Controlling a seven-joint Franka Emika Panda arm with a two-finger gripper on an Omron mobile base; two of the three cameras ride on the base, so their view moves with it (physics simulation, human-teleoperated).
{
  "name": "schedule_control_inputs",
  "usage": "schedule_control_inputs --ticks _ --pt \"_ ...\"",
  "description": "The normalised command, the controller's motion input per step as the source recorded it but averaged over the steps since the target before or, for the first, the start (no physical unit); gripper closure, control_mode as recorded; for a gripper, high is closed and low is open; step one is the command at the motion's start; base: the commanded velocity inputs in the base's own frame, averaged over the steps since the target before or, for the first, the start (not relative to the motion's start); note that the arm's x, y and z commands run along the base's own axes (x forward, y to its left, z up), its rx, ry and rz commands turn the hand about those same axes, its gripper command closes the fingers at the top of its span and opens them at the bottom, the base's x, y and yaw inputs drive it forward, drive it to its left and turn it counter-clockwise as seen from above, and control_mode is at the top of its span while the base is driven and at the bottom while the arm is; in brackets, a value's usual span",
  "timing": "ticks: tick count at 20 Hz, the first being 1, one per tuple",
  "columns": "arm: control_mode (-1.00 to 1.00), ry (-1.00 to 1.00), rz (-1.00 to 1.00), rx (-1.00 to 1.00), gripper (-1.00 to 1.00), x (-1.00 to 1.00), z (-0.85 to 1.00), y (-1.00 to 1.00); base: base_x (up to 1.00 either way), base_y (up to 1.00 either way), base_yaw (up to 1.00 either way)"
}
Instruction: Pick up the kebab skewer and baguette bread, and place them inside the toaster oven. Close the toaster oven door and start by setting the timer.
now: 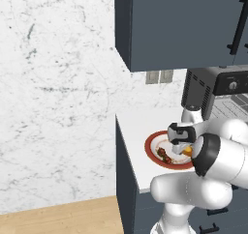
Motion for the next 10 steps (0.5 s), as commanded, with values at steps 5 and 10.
schedule_control_inputs --ticks 5,10 --pt "-1.00 0.00 -0.02 0.00 -1.00 0.05 -0.28 0.00 0.00 0.00 0.00" --pt "-1.00 0.00 -0.01 0.00 1.00 0.00 -0.28 0.00 0.00 0.00 0.00"
